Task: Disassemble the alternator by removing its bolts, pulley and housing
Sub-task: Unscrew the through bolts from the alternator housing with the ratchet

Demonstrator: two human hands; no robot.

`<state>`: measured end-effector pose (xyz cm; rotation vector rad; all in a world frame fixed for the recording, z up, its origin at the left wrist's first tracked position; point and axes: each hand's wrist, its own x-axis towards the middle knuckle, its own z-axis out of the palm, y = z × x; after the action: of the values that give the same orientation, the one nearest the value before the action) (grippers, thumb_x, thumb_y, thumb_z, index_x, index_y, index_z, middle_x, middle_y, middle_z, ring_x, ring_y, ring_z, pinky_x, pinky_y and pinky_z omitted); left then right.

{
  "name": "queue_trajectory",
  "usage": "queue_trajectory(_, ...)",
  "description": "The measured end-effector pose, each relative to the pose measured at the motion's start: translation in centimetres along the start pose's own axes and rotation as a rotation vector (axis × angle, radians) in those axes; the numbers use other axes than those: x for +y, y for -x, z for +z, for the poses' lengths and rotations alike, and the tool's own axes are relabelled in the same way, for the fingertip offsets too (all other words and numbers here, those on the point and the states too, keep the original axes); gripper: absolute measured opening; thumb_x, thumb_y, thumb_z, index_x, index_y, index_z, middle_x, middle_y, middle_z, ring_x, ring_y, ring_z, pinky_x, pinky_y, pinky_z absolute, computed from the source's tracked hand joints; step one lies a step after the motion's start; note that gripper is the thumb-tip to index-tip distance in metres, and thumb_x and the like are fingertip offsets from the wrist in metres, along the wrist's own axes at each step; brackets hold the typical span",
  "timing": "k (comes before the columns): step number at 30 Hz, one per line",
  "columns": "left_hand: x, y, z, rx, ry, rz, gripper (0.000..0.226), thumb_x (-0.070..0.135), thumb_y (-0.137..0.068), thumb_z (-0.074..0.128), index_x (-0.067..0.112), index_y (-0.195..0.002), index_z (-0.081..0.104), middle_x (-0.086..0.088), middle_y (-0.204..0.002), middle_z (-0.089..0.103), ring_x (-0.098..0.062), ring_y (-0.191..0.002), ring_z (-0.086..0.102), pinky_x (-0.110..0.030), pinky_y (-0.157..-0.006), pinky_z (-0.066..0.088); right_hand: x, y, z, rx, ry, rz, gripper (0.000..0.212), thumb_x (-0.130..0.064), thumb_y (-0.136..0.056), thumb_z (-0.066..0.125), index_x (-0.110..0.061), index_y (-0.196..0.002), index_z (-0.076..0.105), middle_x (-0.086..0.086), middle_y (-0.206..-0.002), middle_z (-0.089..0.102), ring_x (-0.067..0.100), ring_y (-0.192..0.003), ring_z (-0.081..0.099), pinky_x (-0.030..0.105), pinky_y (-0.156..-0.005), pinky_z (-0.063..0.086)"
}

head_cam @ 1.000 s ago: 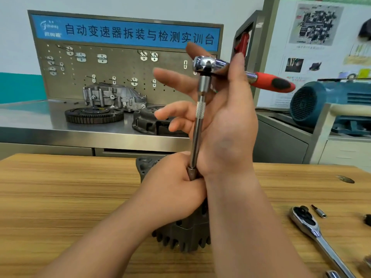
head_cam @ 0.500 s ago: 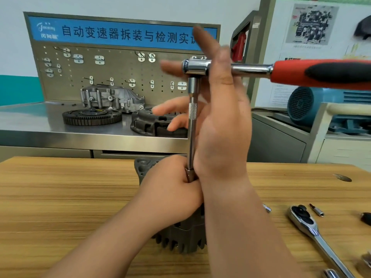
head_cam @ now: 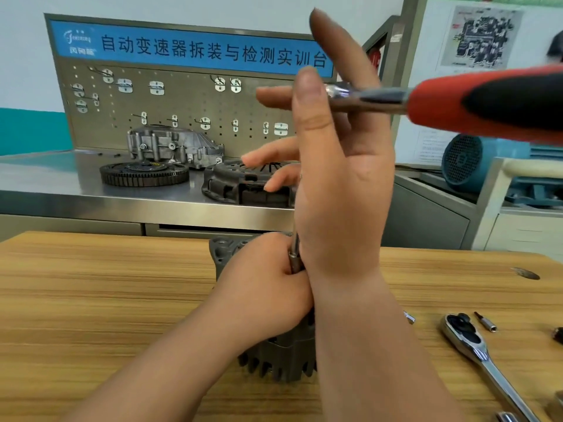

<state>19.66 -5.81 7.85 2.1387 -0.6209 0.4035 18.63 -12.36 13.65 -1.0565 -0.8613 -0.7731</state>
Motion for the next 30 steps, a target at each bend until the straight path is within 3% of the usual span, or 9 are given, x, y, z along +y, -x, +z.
queue_trajectory(4, -0.2, 0.0, -0.1, 0.006, -0.006, -0.034, 0.022, 0.013, -0.078, 0.054, 0.015, -0.057, 0.049, -0.002, -0.047, 0.038, -0.011, -0.045, 0.03, -0.023, -0.044, 0.026, 0.2, 0.0, -0.4, 0.008, -0.067, 0.144, 0.04, -0.029, -0.1, 0.038, -0.014, -0.135, 0.048, 0.011, -0.088, 0.072, 0.021, -0.053, 0.063, 0.022, -0.043, 0.045)
queue_trajectory(7, -0.2, 0.0, -0.2, -0.037, 0.025, -0.023, 0.022, 0.025, -0.069, 0.054, 0.008, -0.057, 0.046, -0.007, -0.047, 0.039, -0.016, -0.048, 0.033, -0.032, -0.05, 0.028, 0.4, -0.2, -0.9, -0.021, -0.136, 0.254, 0.048, -0.043, -0.101, 0.025, -0.017, -0.133, 0.048, 0.013, -0.083, 0.072, 0.019, -0.052, 0.064, 0.023, -0.044, 0.045)
queue_trajectory(10, -0.1, -0.1, -0.2, -0.046, 0.076, 0.001, 0.022, 0.024, -0.062, 0.047, 0.002, -0.058, 0.044, -0.018, -0.05, 0.04, -0.022, -0.05, 0.035, -0.042, -0.05, 0.031, 0.5, -0.3, -1.1, -0.072, -0.197, 0.325, 0.057, -0.05, -0.101, 0.016, -0.014, -0.131, 0.049, 0.014, -0.079, 0.071, 0.018, -0.051, 0.064, 0.022, -0.044, 0.044)
queue_trajectory(14, -0.3, 0.0, 0.0, 0.017, 0.03, 0.002, 0.016, 0.023, -0.059, 0.044, 0.008, -0.054, 0.041, -0.003, -0.044, 0.032, -0.015, -0.047, 0.027, -0.033, -0.05, 0.022, 0.6, -0.4, -1.1, -0.116, -0.217, 0.352, 0.06, -0.052, -0.101, 0.011, -0.015, -0.123, 0.053, 0.015, -0.076, 0.07, 0.02, -0.05, 0.063, 0.021, -0.044, 0.044)
queue_trajectory(18, -0.1, 0.1, 0.1, 0.014, 0.032, 0.024, 0.018, 0.022, -0.061, 0.044, 0.005, -0.054, 0.042, -0.003, -0.042, 0.033, -0.016, -0.044, 0.028, -0.032, -0.048, 0.021, 0.6, -0.5, -1.2, -0.134, -0.264, 0.369, 0.061, -0.053, -0.1, 0.01, -0.017, -0.117, 0.056, 0.013, -0.073, 0.069, 0.019, -0.051, 0.062, 0.022, -0.044, 0.043)
queue_trajectory(24, -0.1, -0.1, -0.3, -0.027, 0.086, 0.04, 0.022, 0.02, -0.065, 0.046, 0.0, -0.058, 0.052, -0.024, -0.057, 0.054, -0.042, -0.057, 0.049, -0.05, -0.052, 0.043, 0.2, -0.9, -1.4, -0.144, -0.412, 0.482, 0.059, -0.051, -0.102, 0.012, -0.016, -0.109, 0.058, 0.006, -0.07, 0.07, 0.014, -0.05, 0.063, 0.02, -0.043, 0.042)
queue_trajectory(26, 0.0, -0.1, -0.2, -0.006, 0.079, 0.033, 0.021, 0.022, -0.065, 0.047, 0.003, -0.06, 0.053, -0.021, -0.055, 0.055, -0.039, -0.056, 0.05, -0.047, -0.05, 0.042, 0.1, -0.9, -1.3, -0.119, -0.44, 0.476, 0.048, -0.045, -0.103, 0.021, -0.016, -0.108, 0.059, 0.005, -0.075, 0.071, 0.013, -0.051, 0.063, 0.019, -0.042, 0.043)
queue_trajectory(30, 0.0, 0.0, 0.1, 0.033, 0.068, -0.012, 0.015, 0.015, -0.079, 0.056, 0.018, -0.064, 0.057, 0.0, -0.043, 0.047, -0.009, -0.04, 0.039, -0.024, -0.042, 0.034, -0.3, -0.6, -0.7, -0.003, -0.183, 0.234, 0.025, -0.026, -0.102, 0.038, -0.013, -0.104, 0.058, 0.012, -0.1, 0.067, 0.015, -0.056, 0.064, 0.018, -0.042, 0.045)
